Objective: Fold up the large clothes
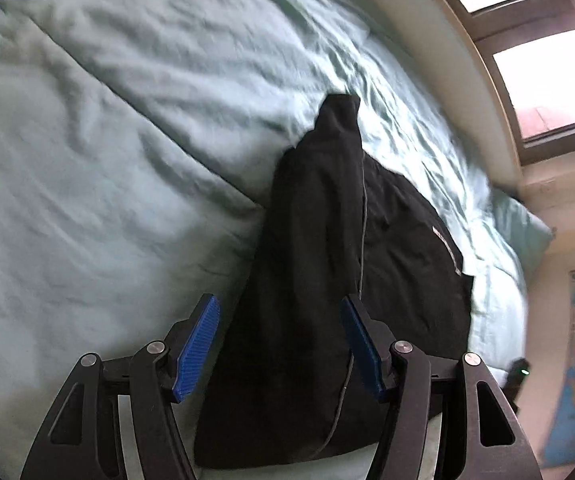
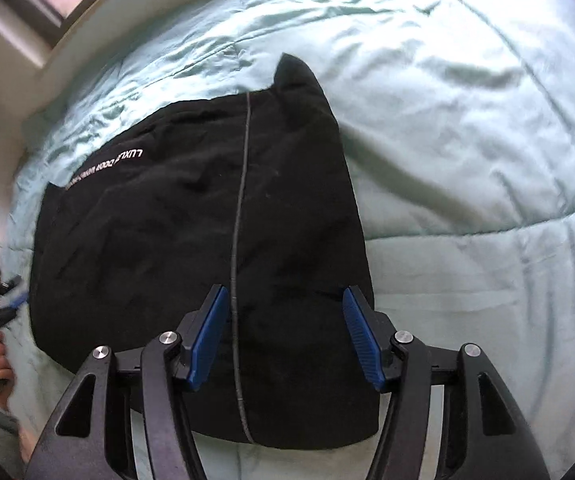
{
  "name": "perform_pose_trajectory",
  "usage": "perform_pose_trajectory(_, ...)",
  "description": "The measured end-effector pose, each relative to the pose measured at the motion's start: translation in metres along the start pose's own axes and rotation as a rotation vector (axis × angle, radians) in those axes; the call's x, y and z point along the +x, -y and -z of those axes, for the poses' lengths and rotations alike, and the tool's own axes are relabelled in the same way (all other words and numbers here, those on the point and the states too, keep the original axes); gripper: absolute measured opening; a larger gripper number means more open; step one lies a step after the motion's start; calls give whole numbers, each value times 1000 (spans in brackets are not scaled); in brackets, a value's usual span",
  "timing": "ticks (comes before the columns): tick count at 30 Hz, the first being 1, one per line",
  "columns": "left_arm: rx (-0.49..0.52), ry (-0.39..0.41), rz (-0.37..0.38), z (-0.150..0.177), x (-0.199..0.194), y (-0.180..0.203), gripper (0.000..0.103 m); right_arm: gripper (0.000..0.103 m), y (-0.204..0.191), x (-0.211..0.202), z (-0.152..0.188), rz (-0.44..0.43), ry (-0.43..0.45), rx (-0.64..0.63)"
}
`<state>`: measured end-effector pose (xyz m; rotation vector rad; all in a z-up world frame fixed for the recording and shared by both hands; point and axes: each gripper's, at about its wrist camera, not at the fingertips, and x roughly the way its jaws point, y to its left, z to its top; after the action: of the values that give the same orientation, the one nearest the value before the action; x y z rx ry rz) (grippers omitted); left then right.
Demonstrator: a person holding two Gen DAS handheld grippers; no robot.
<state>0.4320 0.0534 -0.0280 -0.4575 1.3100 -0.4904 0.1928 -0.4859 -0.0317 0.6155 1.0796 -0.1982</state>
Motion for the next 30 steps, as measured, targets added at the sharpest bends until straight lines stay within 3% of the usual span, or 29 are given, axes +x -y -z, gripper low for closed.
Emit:
perform_pose_trajectory(2,0,-44,17,-2,15,-2,65,64,6,8,-2,-37,-11,17)
perform_pose_trajectory(6,15,-112,52,-4,44,2,65,76,19,21,-12,-102,-18,76)
perform_pose_trajectory(8,21,-122,64,-7,55,5,68,78,22,29,-16,-124,-31,87)
perform_pose_trajectory(11,12,-132,82,-11,66,5,69,90,25,46,-25,-165,-57,109)
perform_pose_trajectory(18,-73,-145,204,-14,84,-8,71,91,28,94,-30,-367,-135,185)
perform_pose_trajectory(19,-69,-129,203,-13,84,-8,61,89,27,96,-30,-379,-135,188)
perform_pose_trajectory(23,7,-52,168,-2,63,12,38,56,28,91,-28,-456,-113,200)
perform_pose_trajectory(26,36,-12,165,5,39,35,33,42,19,70,-23,-484,-79,166)
perform_pose_trajectory(30,119,57,194,25,-7,77,30,38,-4,28,-13,-553,-27,99)
